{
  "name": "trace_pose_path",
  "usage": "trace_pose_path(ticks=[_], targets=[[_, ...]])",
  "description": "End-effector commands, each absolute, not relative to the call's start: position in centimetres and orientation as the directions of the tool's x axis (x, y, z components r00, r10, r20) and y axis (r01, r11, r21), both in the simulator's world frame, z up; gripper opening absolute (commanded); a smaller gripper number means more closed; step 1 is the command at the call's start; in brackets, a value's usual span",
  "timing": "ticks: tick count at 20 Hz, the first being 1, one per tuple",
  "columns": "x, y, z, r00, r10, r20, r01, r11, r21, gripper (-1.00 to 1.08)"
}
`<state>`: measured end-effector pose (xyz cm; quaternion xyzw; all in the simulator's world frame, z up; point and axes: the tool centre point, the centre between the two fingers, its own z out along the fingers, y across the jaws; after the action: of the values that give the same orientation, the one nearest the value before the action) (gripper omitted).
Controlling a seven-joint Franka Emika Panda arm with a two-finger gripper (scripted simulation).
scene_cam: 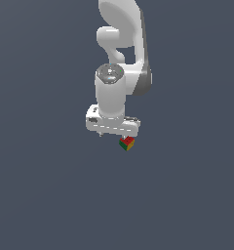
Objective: Pick up the object and move it to a goal position.
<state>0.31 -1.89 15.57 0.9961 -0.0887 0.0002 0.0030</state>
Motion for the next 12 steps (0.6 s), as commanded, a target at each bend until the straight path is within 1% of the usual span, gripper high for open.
trace_pose_path(ticks=[1,12], targets=[[0.0,-1.2,15.0,0.975,-0.223,0.000,-0.223,-0.975,0.004,1.00],[-1.6,1.9,11.8,0.887,-0.461,-0.001,-0.461,-0.887,-0.001,1.00]])
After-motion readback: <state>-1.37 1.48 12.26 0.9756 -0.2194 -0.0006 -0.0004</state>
